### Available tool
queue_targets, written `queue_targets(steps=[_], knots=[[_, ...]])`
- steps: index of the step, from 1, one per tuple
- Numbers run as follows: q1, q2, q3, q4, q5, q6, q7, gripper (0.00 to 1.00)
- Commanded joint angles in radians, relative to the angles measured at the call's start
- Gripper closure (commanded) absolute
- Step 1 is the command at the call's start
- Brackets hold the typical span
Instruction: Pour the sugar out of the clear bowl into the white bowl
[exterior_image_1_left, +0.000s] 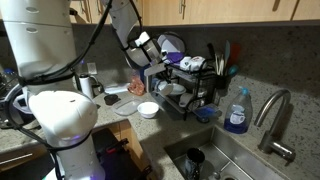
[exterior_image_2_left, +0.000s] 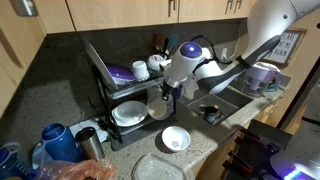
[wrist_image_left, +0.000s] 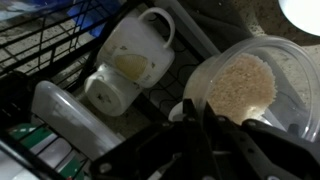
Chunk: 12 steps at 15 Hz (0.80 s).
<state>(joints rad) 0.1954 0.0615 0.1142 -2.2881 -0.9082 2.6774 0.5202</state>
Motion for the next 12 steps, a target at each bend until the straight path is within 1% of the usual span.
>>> queue_targets(steps=[1, 4, 7, 8, 10, 12], knots=[[0.008, -0.069, -0.001, -0.082, -0.114, 0.039, 0.141, 0.98], [0.012, -0.105, 0.002, -0.135, -0.170, 0.055, 0.237, 0.98], [0.015, -0.140, 0.008, -0.184, -0.211, 0.076, 0.306, 0.98], [0.016, -0.152, 0.010, -0.198, -0.243, 0.092, 0.338, 0.98], [0.013, -0.176, 0.009, -0.225, -0.340, 0.151, 0.420, 0.98], [0.007, -0.199, 0.009, -0.241, -0.473, 0.202, 0.535, 0.98]])
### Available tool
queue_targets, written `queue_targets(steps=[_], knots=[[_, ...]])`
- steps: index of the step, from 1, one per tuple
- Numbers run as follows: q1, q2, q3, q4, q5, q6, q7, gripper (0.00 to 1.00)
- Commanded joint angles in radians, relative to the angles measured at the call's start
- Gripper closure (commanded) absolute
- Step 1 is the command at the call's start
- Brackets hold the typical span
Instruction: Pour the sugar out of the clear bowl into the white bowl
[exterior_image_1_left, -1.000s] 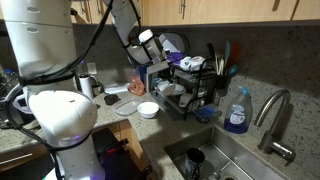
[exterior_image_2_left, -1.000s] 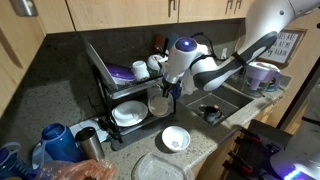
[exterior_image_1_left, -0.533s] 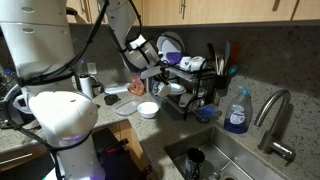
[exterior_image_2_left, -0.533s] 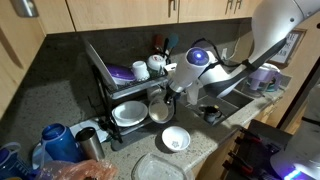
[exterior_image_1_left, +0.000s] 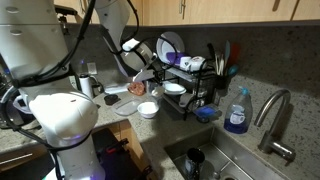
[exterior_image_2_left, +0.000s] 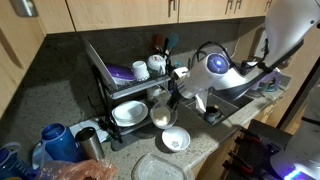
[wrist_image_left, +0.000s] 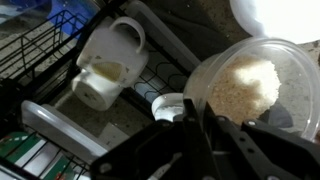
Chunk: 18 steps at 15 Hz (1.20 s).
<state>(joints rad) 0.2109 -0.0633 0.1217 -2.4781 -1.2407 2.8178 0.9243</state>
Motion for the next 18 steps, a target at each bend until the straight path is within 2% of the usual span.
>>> queue_targets(steps=[1, 5, 10, 12, 13, 14, 15, 18], knots=[[-0.011, -0.085, 0.000, -0.057, -0.217, 0.083, 0.189, 0.98], [-0.011, -0.110, -0.005, -0.076, -0.435, 0.110, 0.387, 0.98], [-0.001, -0.102, -0.003, -0.094, -0.611, 0.079, 0.583, 0.98], [0.000, -0.094, -0.001, -0.106, -0.643, 0.057, 0.631, 0.98], [-0.004, -0.084, -0.001, -0.116, -0.619, 0.040, 0.624, 0.98], [-0.003, -0.070, -0.002, -0.094, -0.609, 0.071, 0.593, 0.98], [-0.003, -0.066, -0.002, -0.100, -0.609, 0.068, 0.594, 0.91], [-0.003, -0.060, -0.002, -0.099, -0.609, 0.068, 0.594, 0.91]])
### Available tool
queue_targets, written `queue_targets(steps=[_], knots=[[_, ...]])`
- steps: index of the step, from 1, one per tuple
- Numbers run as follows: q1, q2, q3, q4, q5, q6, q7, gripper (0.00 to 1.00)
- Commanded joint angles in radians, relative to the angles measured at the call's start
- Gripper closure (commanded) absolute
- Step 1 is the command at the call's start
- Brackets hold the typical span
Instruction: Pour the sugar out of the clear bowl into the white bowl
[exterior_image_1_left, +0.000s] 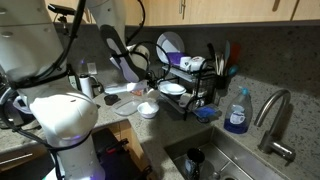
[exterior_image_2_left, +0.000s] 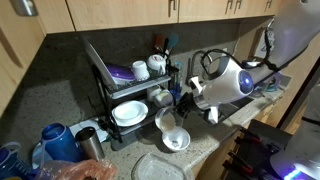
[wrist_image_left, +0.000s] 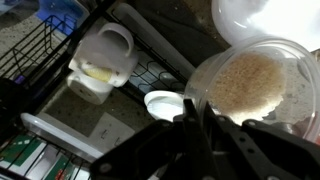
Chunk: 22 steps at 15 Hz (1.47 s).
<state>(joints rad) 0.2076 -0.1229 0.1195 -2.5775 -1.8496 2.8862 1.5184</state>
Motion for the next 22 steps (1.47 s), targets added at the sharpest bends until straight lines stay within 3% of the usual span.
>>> queue_targets(steps=[1, 2, 10, 16, 22], knots=[[0.000, 0.000, 0.000, 0.000, 0.000, 0.000, 0.000, 0.91], [0.000, 0.000, 0.000, 0.000, 0.000, 0.000, 0.000, 0.98], [0.023, 0.006, 0.008, 0.042, -0.204, -0.055, 0.193, 0.98], [0.050, -0.023, 0.018, -0.027, -0.341, -0.156, 0.332, 0.98], [0.075, -0.064, 0.050, -0.119, -0.354, -0.323, 0.390, 0.98]])
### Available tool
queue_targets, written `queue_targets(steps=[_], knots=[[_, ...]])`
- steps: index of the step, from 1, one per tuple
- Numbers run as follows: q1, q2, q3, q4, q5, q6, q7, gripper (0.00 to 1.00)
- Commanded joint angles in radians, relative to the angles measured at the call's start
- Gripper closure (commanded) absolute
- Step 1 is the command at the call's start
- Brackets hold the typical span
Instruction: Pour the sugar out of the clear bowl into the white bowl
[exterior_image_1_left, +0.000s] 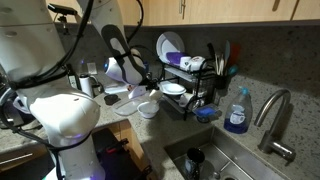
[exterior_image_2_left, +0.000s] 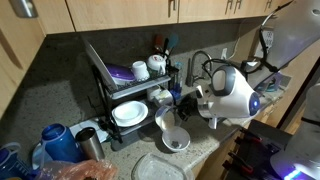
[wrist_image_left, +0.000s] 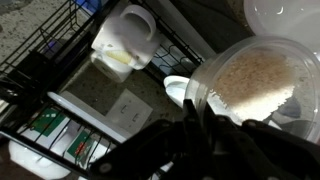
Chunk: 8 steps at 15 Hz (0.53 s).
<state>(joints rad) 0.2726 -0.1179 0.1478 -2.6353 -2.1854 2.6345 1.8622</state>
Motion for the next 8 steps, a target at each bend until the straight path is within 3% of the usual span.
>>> queue_targets(steps=[1, 8], knots=[[0.013, -0.077, 0.025, -0.073, -0.021, -0.083, 0.059, 0.98], [0.048, -0.152, 0.037, -0.144, 0.000, -0.130, 0.094, 0.98]])
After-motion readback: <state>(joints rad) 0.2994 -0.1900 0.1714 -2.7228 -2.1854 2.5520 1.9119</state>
